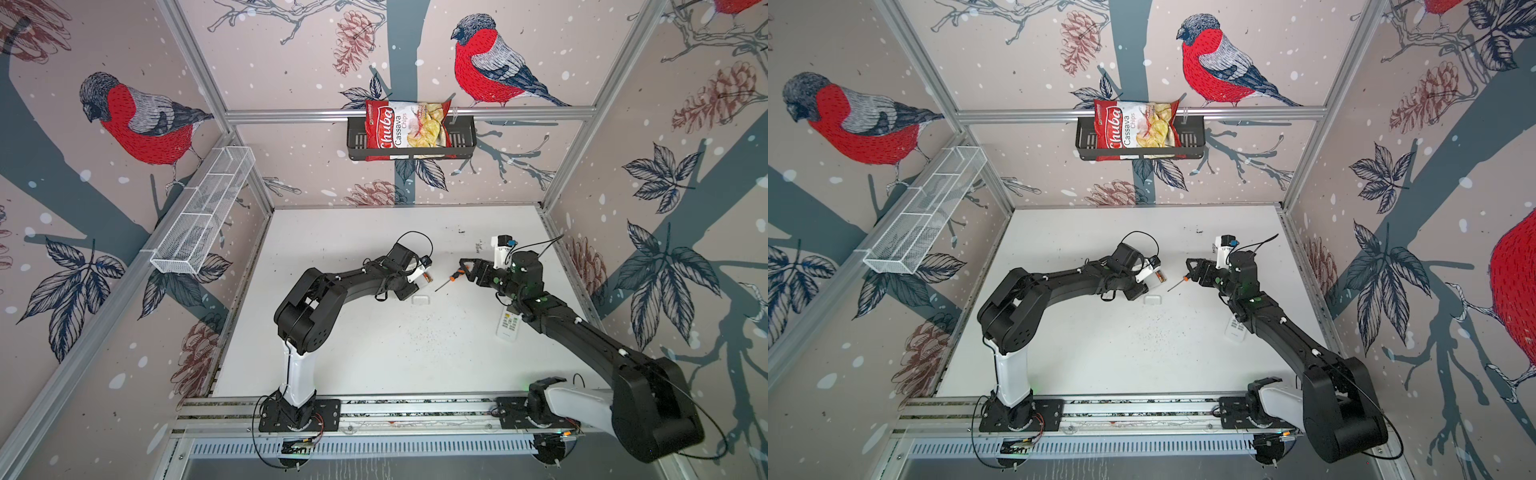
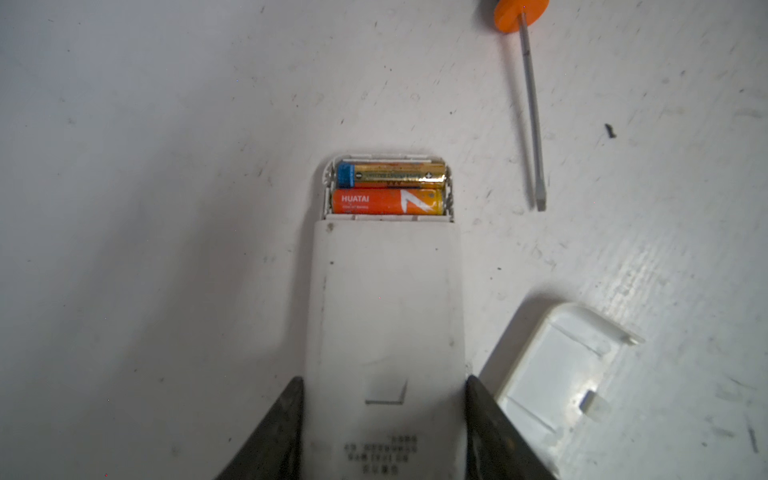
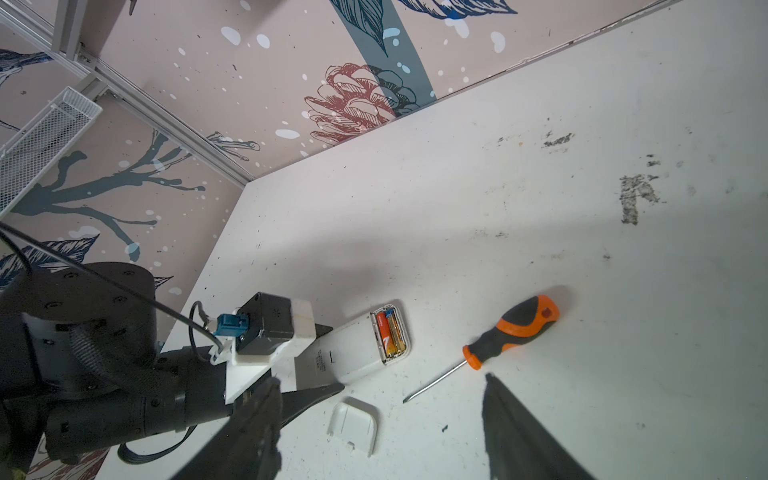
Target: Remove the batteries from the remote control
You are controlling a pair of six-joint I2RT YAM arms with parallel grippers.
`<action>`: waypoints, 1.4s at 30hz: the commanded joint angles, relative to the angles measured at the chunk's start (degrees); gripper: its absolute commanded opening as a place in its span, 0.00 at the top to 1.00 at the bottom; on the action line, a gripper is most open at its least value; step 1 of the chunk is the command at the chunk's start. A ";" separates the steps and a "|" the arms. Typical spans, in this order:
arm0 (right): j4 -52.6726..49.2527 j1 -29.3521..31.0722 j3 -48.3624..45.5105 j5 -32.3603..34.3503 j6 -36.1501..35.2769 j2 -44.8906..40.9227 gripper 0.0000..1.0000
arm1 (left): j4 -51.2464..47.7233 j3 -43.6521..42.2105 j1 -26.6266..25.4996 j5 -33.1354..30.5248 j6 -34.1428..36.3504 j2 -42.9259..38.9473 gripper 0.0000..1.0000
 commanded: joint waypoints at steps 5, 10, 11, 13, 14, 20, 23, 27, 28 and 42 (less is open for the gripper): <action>2.00 0.03 0.16 -0.89 0.44 -0.33 0.24 | 3.25 -0.11 0.43 1.23 -0.21 0.36 0.34; 1.98 0.22 0.17 -1.05 0.47 -0.77 0.24 | 4.70 -2.12 0.38 -0.26 -2.07 -0.52 0.23; 1.92 0.22 0.12 -1.14 0.44 -0.81 0.24 | 4.96 -2.55 0.38 -0.80 -2.68 -0.61 0.21; 1.95 0.37 0.17 -1.23 0.57 -1.03 0.24 | 5.12 -3.29 0.38 -1.50 -3.77 -1.06 0.20; 1.97 0.47 0.17 -1.23 0.53 -1.15 0.24 | 5.65 -3.96 0.38 -1.64 -4.42 -1.54 0.19; 2.36 1.20 0.25 -1.76 0.84 -1.42 0.24 | 6.72 -6.35 0.41 -5.43 -9.99 -2.95 0.17; 2.30 1.78 0.32 -1.76 0.88 -1.85 0.24 | 5.91 -5.94 0.43 -7.57 -12.84 -1.85 0.17; 2.31 2.27 0.26 -1.63 0.88 -2.22 0.24 | 3.96 -3.90 0.47 -12.61 -16.25 0.73 0.17; 2.34 2.30 0.26 -1.61 0.88 -2.17 0.24 | 3.59 -3.42 0.47 -13.46 -16.75 1.31 0.17; -0.80 2.53 1.62 5.80 2.27 1.41 0.26 | 4.60 -5.70 1.45 -17.97 -22.58 -2.00 0.16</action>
